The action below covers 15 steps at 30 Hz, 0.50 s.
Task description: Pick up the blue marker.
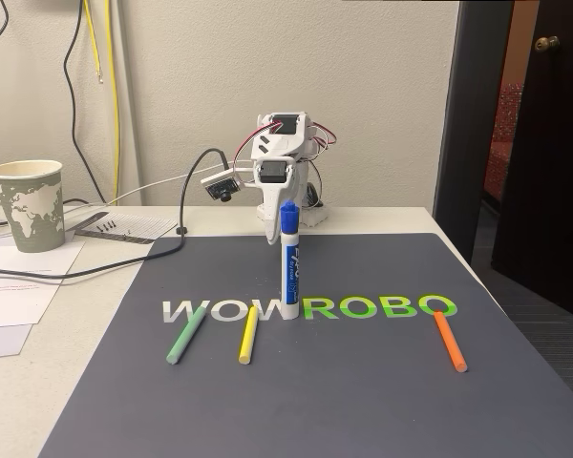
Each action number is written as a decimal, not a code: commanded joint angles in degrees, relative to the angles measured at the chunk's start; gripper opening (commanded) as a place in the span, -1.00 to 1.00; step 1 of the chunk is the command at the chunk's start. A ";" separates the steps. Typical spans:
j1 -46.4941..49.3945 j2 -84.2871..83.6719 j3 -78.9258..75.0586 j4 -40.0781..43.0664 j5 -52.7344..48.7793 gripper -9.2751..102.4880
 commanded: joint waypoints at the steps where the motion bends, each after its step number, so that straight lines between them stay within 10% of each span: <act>1: -0.09 3.34 -0.09 -0.09 0.44 -0.83; 15: -0.62 3.34 -0.09 0.09 0.44 -0.83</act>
